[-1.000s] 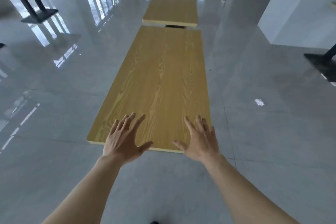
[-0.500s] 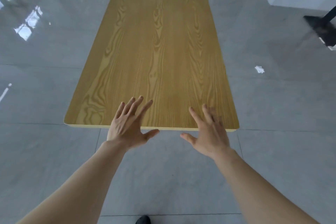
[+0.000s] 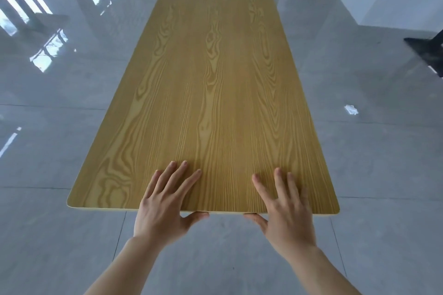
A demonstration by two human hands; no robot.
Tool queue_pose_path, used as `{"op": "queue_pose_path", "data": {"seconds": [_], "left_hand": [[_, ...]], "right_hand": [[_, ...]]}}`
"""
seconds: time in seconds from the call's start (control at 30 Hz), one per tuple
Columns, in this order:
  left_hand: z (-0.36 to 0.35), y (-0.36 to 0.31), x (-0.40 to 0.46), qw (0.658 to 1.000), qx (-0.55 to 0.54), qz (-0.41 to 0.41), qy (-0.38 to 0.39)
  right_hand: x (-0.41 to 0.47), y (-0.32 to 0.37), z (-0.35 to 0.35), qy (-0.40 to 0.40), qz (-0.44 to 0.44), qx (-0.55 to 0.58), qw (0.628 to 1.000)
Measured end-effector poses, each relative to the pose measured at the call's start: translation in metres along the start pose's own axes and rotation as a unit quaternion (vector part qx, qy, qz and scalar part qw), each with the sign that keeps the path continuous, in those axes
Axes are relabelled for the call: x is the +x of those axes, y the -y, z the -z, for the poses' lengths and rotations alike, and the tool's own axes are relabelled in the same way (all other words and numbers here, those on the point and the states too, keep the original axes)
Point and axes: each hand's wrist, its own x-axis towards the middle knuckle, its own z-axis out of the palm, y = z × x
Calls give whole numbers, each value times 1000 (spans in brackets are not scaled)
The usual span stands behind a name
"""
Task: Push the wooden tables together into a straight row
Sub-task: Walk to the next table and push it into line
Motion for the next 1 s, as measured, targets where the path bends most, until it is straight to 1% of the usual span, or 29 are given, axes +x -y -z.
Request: {"op": "queue_pose_path", "data": {"seconds": [0.13,0.27,0.47,0.73,1.0], "left_hand": [[2,1,2,1000,-5,-4,6],[0,5,6,1000,-15,-13,-5],[1,9,28,1000,-9,-3,9],[1,19,57,1000,-7,-5,5],[5,31,88,1000,-17,1,5]], "right_hand": [[3,-1,3,14,7,-1,1000],[10,-1,4,17,10,9,1000],[33,-3,9,23,10,9,1000],[62,-5,12,8,8,-8,1000],[93,-1,18,7,-8,4,1000]]}}
